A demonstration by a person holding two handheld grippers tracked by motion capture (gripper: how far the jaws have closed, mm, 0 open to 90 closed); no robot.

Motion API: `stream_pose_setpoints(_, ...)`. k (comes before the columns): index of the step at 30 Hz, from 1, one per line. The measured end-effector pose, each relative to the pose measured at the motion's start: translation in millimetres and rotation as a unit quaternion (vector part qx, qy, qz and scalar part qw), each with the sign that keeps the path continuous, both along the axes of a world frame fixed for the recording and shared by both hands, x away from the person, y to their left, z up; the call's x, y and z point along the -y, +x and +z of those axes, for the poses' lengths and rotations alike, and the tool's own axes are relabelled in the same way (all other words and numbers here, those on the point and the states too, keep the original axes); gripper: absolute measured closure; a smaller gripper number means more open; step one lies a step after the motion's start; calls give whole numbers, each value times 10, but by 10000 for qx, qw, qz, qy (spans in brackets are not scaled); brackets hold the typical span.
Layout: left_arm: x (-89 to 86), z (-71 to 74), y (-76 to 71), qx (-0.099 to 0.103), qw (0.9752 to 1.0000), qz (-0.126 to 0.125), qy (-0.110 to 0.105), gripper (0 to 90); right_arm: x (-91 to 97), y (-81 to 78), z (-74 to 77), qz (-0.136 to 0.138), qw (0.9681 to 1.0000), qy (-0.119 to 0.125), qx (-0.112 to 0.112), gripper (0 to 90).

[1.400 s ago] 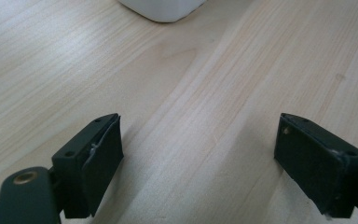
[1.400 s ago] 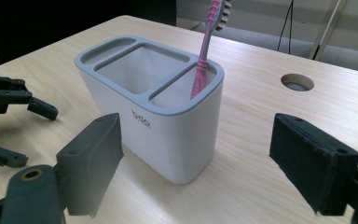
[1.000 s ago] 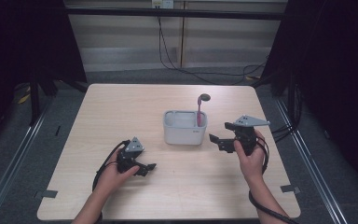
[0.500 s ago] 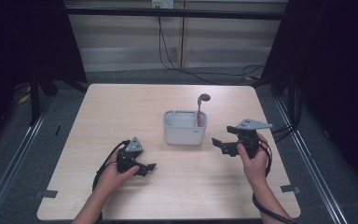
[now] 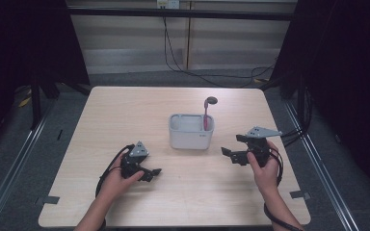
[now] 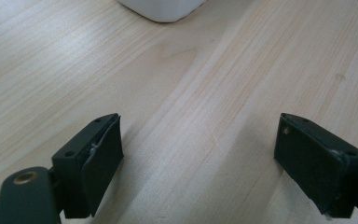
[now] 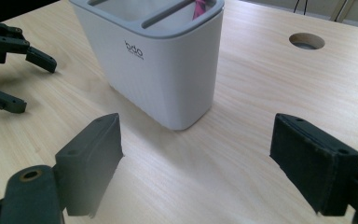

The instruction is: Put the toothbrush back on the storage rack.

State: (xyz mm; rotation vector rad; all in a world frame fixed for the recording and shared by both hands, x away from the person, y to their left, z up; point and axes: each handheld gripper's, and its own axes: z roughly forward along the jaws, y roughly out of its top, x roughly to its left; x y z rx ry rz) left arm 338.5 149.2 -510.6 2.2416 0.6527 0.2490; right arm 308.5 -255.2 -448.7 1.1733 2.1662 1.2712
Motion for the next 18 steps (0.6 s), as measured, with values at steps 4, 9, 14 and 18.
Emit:
stream_pose_setpoints(4, 1, -1, 1, 5, 10000, -3, -5, 147, 24, -17, -41, -3, 10000, 4, -41, 162)
stream_pose_setpoints(9, 0, 0, 1, 6, 10000, -1, -2, 147, 49, -42, -117, -43, 9999, -57, -124, 163)
stream_pose_setpoints(14, 0, 0, 1, 5, 10000, -3, -4, 147, 72, -54, -162, -55, 9998, -61, -163, 162)
stream_pose_setpoints(18, 0, 0, 0, -1, 10000, -3, -3, 147, 94, -67, -192, -53, 9998, -81, -190, 162)
